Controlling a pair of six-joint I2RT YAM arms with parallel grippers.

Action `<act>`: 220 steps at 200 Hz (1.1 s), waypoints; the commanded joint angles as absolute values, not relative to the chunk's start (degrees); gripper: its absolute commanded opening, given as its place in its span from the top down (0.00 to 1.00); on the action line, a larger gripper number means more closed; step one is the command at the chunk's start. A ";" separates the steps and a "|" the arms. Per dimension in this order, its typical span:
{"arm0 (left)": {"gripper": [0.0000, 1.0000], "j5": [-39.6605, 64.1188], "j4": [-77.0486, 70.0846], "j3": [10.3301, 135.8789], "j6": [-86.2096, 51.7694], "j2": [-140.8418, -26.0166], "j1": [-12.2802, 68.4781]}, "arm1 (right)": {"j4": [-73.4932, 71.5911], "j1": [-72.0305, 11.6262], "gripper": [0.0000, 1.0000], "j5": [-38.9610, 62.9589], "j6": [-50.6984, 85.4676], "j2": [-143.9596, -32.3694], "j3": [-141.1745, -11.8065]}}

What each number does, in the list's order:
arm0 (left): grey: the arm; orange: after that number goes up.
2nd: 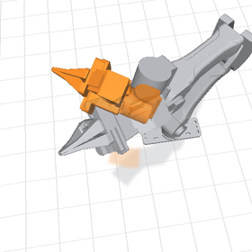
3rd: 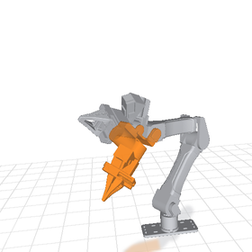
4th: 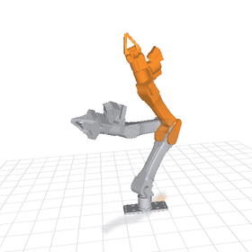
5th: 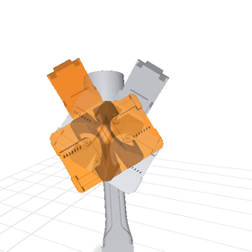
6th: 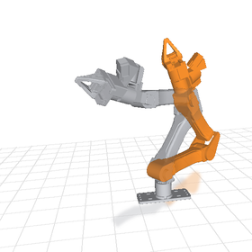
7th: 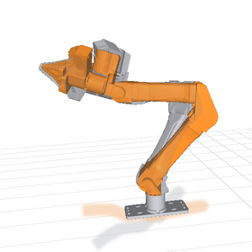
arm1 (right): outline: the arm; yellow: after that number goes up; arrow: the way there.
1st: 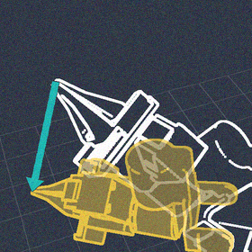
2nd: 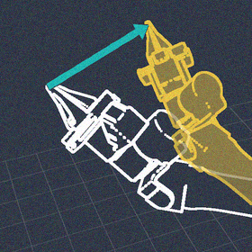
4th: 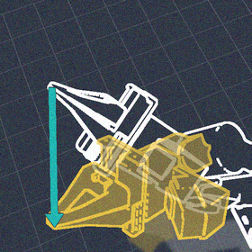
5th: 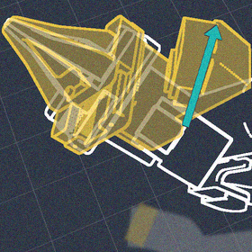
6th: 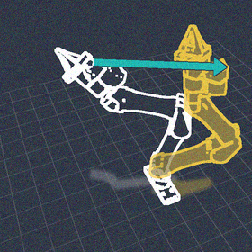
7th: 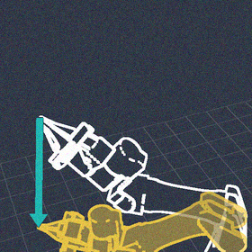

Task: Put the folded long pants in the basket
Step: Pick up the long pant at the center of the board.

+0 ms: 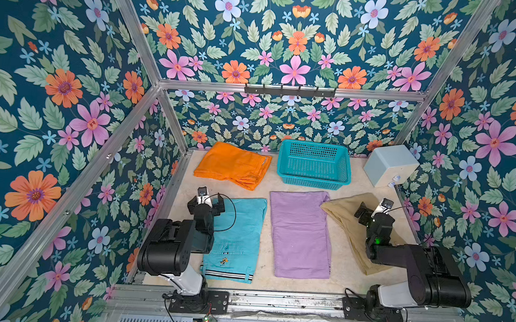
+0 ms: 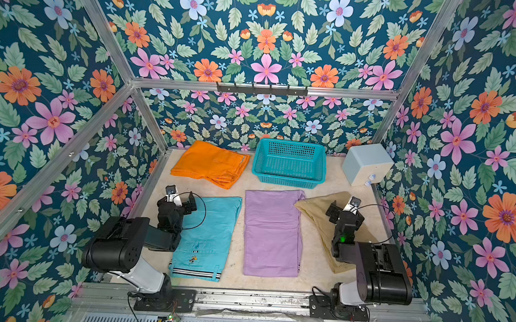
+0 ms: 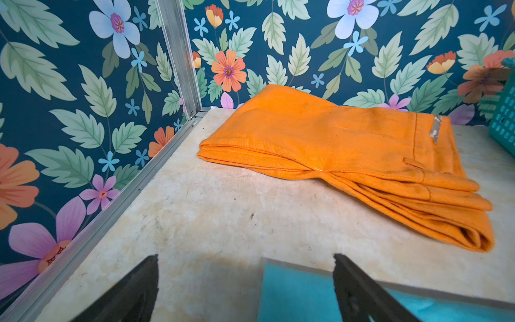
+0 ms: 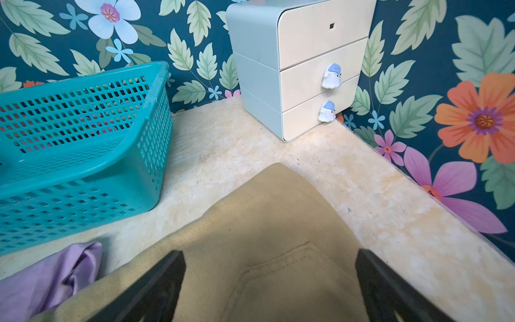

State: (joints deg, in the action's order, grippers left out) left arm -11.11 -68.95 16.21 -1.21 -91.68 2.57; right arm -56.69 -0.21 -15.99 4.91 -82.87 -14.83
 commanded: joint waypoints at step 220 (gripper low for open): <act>0.01 -19.43 -55.20 21.46 -1.68 -82.19 3.98 | -55.15 -1.24 0.01 -17.52 3.80 -78.13 -14.54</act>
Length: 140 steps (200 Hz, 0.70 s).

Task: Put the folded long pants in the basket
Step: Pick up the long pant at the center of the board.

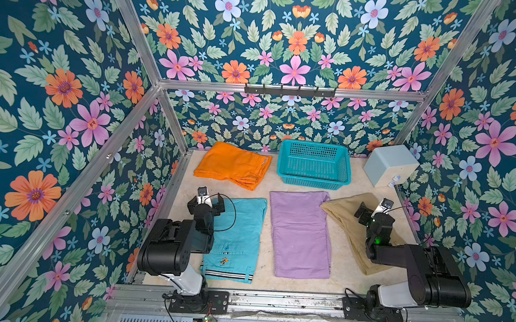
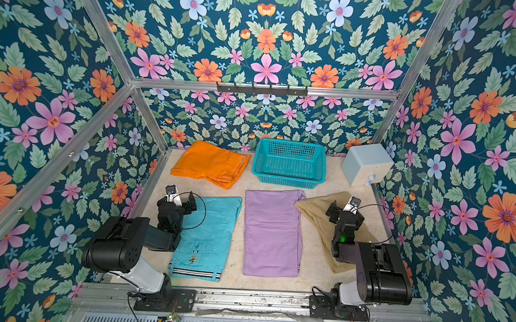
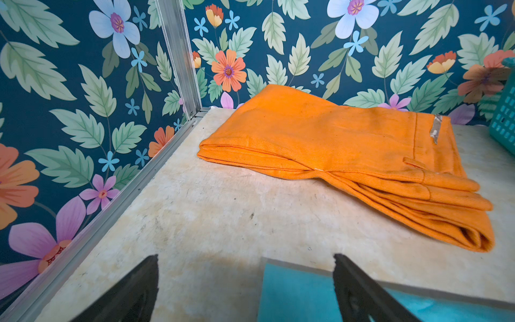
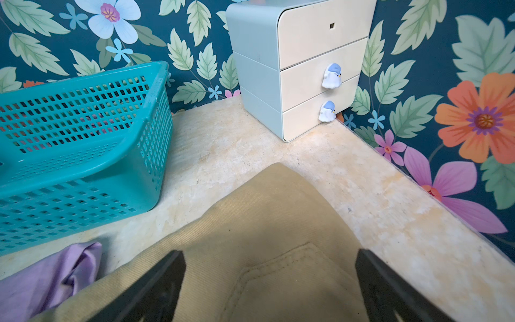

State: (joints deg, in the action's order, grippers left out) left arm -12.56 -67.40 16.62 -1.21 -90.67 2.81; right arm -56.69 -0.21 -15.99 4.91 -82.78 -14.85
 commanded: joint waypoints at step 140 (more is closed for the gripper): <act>0.15 28.80 -5.13 43.21 -31.37 -73.36 6.92 | 35.41 -8.01 0.11 1.65 16.43 -73.05 -53.04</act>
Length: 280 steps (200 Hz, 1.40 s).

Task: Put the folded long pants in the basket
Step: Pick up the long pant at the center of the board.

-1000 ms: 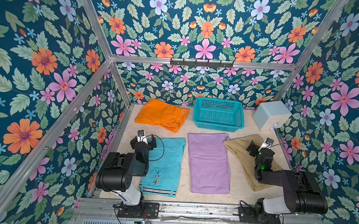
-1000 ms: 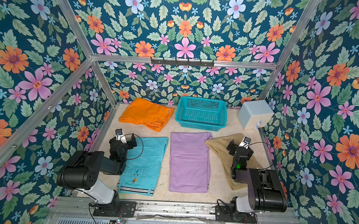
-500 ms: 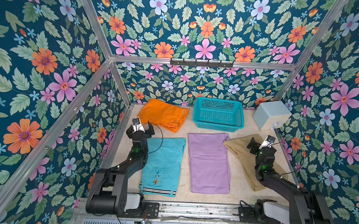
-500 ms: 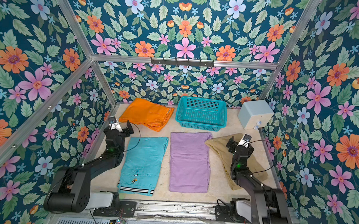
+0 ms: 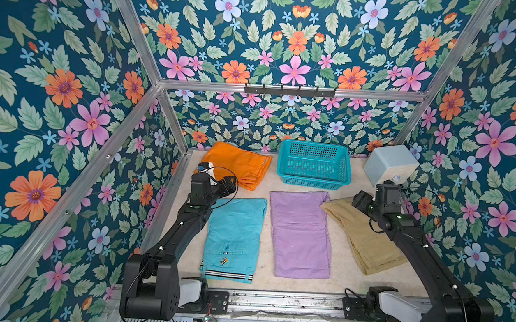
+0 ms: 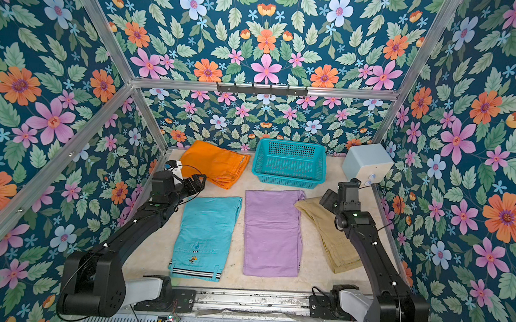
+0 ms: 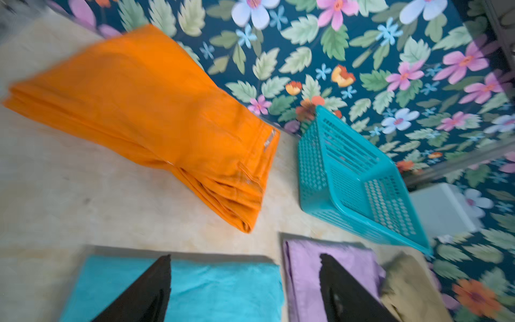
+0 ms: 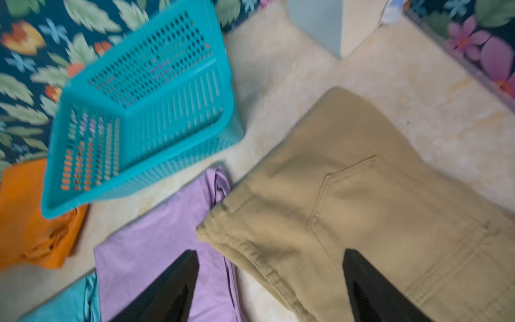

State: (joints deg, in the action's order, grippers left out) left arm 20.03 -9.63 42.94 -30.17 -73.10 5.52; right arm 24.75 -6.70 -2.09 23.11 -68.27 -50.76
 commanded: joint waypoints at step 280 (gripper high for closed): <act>0.18 34.71 -1.76 45.36 -37.85 -78.45 18.33 | 22.35 -22.44 1.00 8.11 -23.56 -72.18 -45.00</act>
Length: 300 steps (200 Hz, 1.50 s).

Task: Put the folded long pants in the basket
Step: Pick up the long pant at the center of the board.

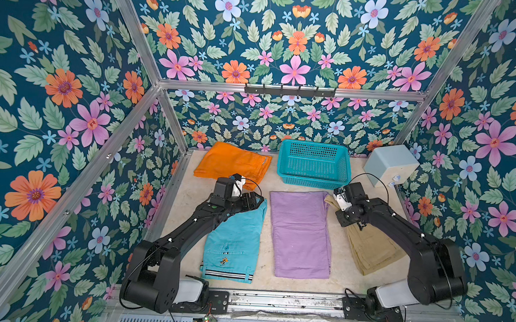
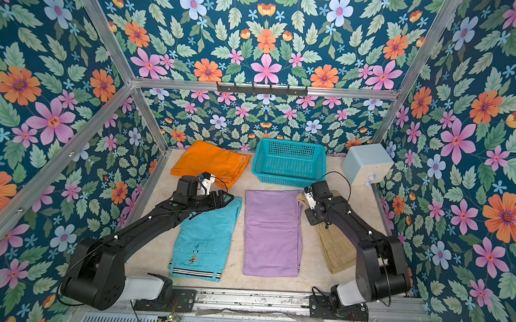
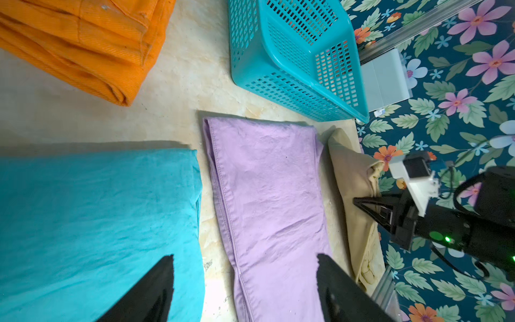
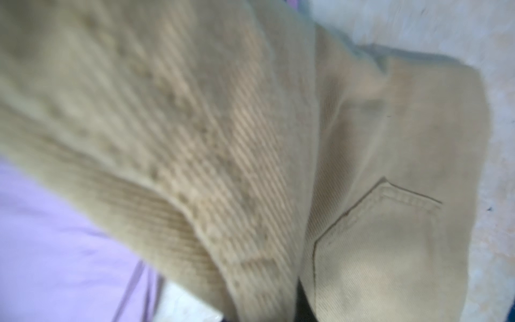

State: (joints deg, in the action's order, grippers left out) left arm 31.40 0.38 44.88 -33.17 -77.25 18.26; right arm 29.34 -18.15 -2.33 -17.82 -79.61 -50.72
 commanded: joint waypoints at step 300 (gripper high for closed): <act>1.00 41.70 -3.37 71.80 -41.14 -112.45 38.00 | 10.72 -42.69 0.03 14.55 -26.10 -54.18 -33.62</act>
